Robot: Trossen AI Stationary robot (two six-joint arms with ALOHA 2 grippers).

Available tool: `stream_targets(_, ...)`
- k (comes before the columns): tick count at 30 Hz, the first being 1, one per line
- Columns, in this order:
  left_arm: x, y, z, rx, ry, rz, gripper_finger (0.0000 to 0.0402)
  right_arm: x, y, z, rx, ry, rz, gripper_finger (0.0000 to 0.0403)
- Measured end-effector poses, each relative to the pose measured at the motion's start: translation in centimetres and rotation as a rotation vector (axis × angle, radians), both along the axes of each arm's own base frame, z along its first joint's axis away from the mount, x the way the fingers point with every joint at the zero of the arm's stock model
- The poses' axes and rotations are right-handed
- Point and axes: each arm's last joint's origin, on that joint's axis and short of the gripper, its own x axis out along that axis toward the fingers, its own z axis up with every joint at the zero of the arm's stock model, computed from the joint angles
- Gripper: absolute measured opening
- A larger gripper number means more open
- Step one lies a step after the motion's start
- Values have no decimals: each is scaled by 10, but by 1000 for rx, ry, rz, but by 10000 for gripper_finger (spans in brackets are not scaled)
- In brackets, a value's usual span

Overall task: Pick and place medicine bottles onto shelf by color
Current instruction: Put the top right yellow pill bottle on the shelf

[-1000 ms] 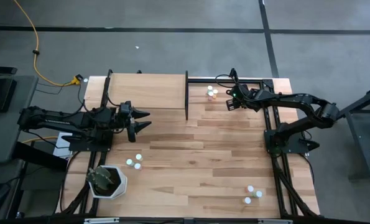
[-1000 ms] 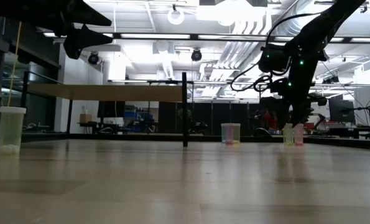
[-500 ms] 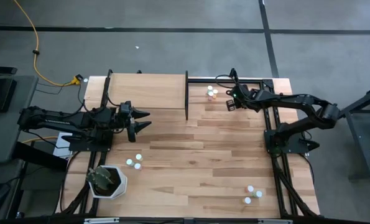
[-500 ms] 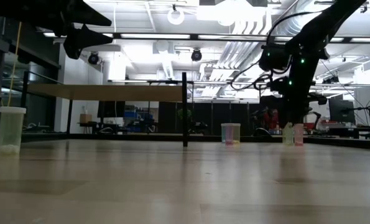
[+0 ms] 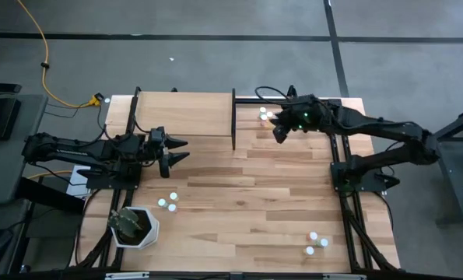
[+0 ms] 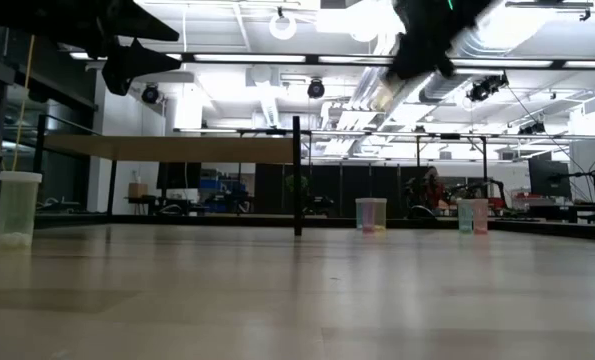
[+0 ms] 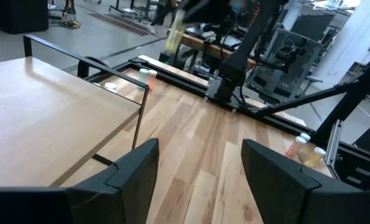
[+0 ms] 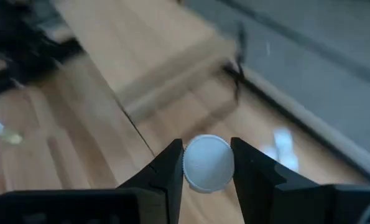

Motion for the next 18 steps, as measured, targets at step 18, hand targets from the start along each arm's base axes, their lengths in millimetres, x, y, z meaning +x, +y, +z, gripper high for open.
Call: stream_targets(18,1,0,8,-5,-93,-1,220,149,-38,40,-295,235,278,99)
